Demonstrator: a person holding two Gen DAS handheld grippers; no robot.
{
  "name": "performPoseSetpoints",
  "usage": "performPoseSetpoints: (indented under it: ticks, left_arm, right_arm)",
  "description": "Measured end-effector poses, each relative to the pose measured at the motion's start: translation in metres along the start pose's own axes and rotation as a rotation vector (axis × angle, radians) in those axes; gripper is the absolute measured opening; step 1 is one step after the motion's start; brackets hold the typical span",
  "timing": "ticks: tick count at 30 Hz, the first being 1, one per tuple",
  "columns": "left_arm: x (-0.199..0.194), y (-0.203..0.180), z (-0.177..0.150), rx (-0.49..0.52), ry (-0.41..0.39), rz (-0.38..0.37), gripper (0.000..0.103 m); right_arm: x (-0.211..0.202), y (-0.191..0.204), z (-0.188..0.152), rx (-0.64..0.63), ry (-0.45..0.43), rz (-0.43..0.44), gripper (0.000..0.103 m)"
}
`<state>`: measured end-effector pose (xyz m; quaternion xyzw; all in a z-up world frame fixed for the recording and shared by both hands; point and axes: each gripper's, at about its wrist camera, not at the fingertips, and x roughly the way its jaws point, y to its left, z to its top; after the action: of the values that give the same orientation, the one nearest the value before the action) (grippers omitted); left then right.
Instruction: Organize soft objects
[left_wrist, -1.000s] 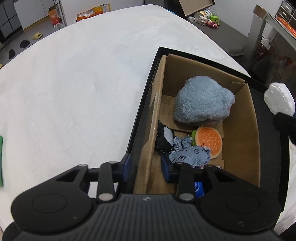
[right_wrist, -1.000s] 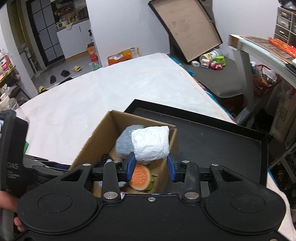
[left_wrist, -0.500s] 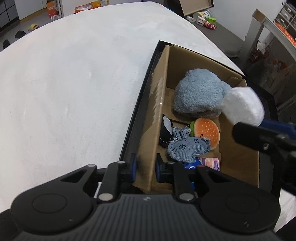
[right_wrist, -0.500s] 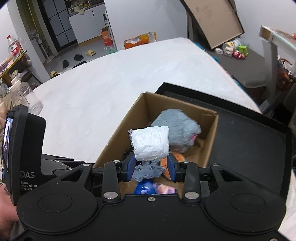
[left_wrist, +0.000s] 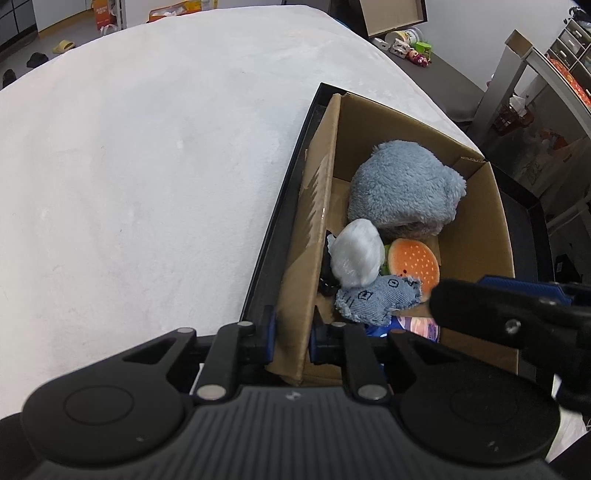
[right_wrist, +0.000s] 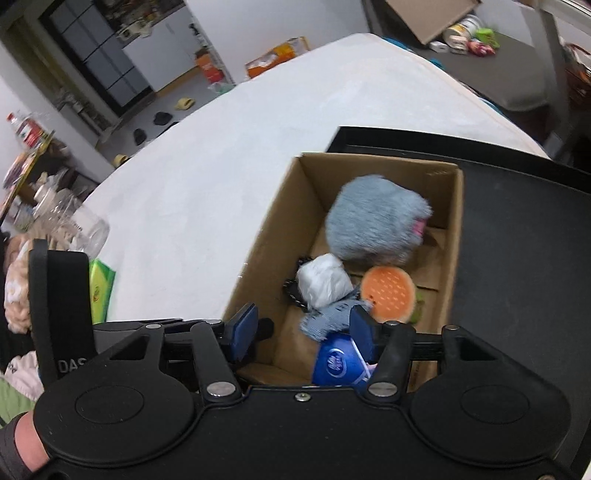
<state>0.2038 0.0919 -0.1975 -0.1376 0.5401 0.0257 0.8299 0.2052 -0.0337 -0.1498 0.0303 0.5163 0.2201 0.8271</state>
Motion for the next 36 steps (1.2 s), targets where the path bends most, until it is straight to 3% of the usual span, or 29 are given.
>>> performPoseSetpoints:
  ticks: [11,16,21,27,36]
  left_arm:
    - [-0.004,-0.004,0.005,0.015,0.034,-0.003,0.017]
    - [-0.020,-0.014,0.008,0.071,0.029,0.013,0.023]
    - [-0.036,-0.020,0.007,0.082,0.023,0.020,0.037]
    - [-0.063,-0.034,0.002,0.124,-0.031,0.038,0.056]
    - [-0.094,-0.052,-0.017,0.173,-0.068,0.063,0.070]
  right_arm:
    - [-0.025,-0.016,-0.015,0.061,-0.057,-0.087,0.056]
    - [-0.037,-0.023,-0.023,0.096,-0.088,-0.105,0.057]
    - [-0.054,-0.027,-0.032,0.117,-0.136,-0.126,0.072]
    - [-0.077,-0.035,-0.046,0.153,-0.195,-0.147,0.081]
    - [-0.113,-0.044,-0.074,0.220,-0.286,-0.218,0.103]
